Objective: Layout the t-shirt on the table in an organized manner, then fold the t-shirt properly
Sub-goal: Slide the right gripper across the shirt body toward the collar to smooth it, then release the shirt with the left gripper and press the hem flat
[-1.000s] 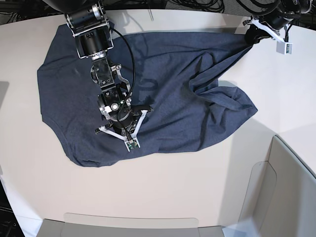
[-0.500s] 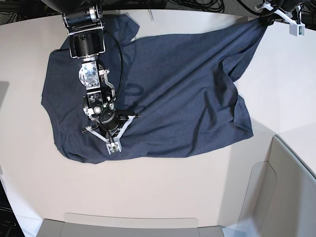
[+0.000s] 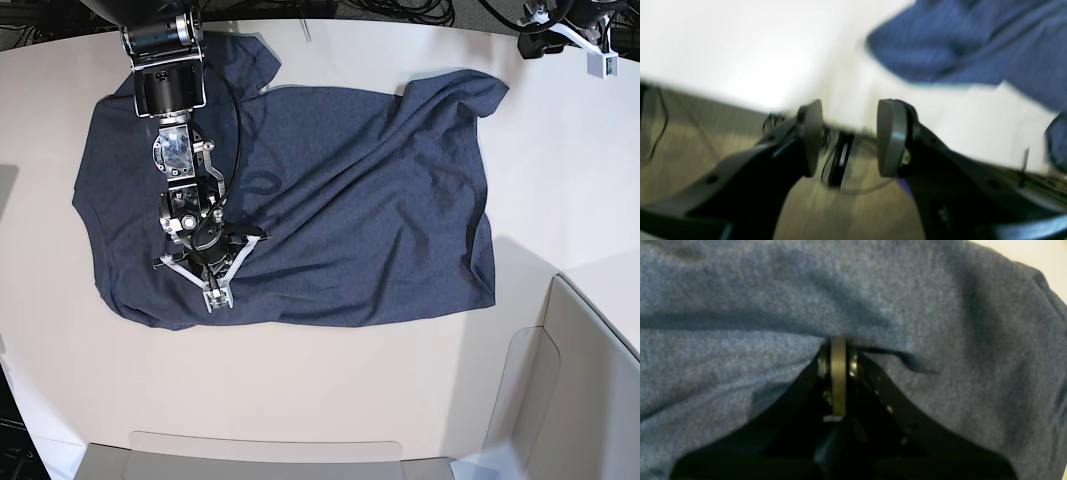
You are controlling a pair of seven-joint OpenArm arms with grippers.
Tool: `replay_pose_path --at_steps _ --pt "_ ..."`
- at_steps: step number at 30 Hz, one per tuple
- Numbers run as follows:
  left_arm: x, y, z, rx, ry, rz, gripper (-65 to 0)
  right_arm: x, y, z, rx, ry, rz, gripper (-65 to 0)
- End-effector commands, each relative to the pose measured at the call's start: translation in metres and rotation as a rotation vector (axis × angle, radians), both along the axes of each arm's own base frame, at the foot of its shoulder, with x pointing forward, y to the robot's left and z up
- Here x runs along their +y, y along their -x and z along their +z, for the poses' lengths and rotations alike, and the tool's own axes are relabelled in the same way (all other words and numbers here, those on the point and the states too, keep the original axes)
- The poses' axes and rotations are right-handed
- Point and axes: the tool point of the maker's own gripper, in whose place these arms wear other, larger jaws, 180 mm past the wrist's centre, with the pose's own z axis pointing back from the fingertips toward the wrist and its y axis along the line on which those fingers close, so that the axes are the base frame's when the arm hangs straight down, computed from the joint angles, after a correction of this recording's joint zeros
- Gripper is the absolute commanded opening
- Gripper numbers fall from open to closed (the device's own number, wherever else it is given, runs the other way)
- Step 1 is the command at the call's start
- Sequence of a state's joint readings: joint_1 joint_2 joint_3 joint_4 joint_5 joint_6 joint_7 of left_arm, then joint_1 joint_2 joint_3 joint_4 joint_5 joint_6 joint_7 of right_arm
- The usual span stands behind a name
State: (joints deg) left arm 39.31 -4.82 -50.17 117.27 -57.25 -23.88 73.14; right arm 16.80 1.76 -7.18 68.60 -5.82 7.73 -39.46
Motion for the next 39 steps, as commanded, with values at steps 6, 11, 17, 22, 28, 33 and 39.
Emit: replay_pose_path --at_steps 6,11,17,22,28,33,39 --pt "0.000 -0.013 0.005 -0.015 0.000 -0.023 -38.7 -0.011 0.003 0.017 0.005 0.042 -0.029 -65.0" --pt "-0.003 -0.031 0.010 -0.049 0.008 -0.041 -38.7 -0.003 0.001 0.067 -0.142 0.018 -0.017 -65.0" --pt "-0.005 -0.049 0.015 -0.098 0.010 -0.051 -43.4 0.004 0.015 0.130 -0.327 -0.006 0.001 -65.0" --pt "-0.006 -0.054 0.017 -0.111 0.010 -0.056 -45.4 0.006 0.052 0.157 -0.403 -0.019 0.008 -65.0" --pt "-0.006 -0.061 0.020 -0.135 0.009 -0.057 -64.1 -0.004 0.110 0.118 -0.281 0.013 0.011 -65.0" --pt "-0.008 -0.093 0.038 -0.238 0.004 -0.066 -64.7 -0.021 0.157 0.074 -0.125 0.087 0.049 -65.0" --pt "-0.060 -0.166 0.068 -0.415 0.084 -0.233 -64.6 -0.040 0.201 0.043 0.009 0.159 0.089 -65.0"
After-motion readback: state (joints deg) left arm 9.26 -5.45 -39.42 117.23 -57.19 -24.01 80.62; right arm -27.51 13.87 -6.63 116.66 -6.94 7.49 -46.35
